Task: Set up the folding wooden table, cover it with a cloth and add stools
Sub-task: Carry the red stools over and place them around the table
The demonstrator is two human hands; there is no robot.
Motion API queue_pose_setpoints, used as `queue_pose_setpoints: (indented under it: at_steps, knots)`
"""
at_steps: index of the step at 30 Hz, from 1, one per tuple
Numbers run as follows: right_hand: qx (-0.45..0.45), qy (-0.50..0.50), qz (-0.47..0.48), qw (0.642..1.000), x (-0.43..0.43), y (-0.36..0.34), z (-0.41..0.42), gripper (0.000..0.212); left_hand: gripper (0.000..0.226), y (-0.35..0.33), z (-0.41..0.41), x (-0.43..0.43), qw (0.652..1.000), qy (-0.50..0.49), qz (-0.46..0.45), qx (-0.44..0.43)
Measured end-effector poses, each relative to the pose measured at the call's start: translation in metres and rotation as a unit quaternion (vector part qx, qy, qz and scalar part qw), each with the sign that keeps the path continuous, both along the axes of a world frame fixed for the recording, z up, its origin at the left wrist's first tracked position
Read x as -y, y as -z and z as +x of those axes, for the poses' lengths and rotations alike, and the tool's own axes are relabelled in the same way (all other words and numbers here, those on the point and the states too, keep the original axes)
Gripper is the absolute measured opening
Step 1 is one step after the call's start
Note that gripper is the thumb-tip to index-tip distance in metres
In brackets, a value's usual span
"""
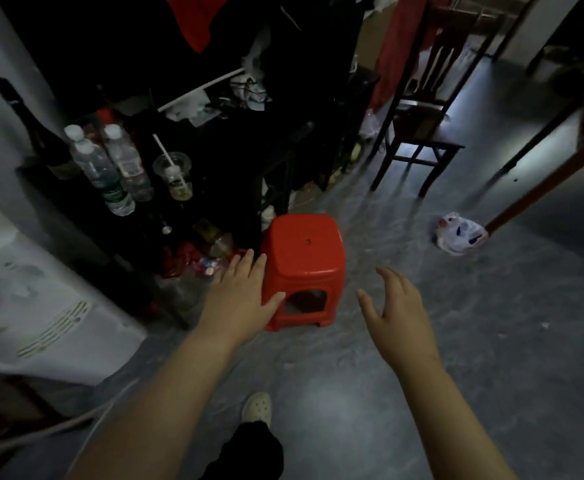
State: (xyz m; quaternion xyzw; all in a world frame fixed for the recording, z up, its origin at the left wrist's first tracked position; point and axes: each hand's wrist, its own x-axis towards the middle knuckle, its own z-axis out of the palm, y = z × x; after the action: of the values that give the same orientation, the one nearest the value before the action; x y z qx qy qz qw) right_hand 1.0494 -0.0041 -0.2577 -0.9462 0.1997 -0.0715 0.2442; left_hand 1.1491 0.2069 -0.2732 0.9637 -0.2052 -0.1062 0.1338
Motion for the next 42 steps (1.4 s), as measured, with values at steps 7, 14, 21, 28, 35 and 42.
queue_pose_setpoints:
  at_steps: [7, 14, 21, 28, 35, 42]
  knots:
    - [-0.056, 0.004, 0.044, 0.997, 0.093, 0.033, 0.132, 0.058, 0.077, 0.044, 0.128, 0.087, 0.996, -0.048, 0.014, -0.069]
    - [-0.149, -0.056, 0.093, 0.983, 0.176, 0.148, 0.287, 0.057, 0.079, 0.152, 0.225, 0.175, 0.974, -0.195, 0.021, -0.113]
    - [-0.255, -0.071, 0.116, 0.957, 0.225, 0.291, 0.389, 0.066, 0.083, 0.294, 0.284, 0.240, 0.935, -0.312, 0.007, -0.167]
    - [-0.306, 0.021, 0.206, 0.929, 0.230, 0.402, 0.429, 0.086, 0.089, 0.400, 0.323, 0.235, 0.891, -0.412, -0.018, -0.191]
    - [-0.271, 0.054, 0.233, 0.932, 0.219, 0.444, 0.423, 0.094, 0.093, 0.440, 0.329, 0.221, 0.824, -0.492, -0.150, -0.238]
    - [-0.265, 0.021, 0.221, 0.938, 0.209, 0.444, 0.417, 0.088, 0.089, 0.441, 0.309, 0.202, 0.781, -0.528, -0.253, -0.217]
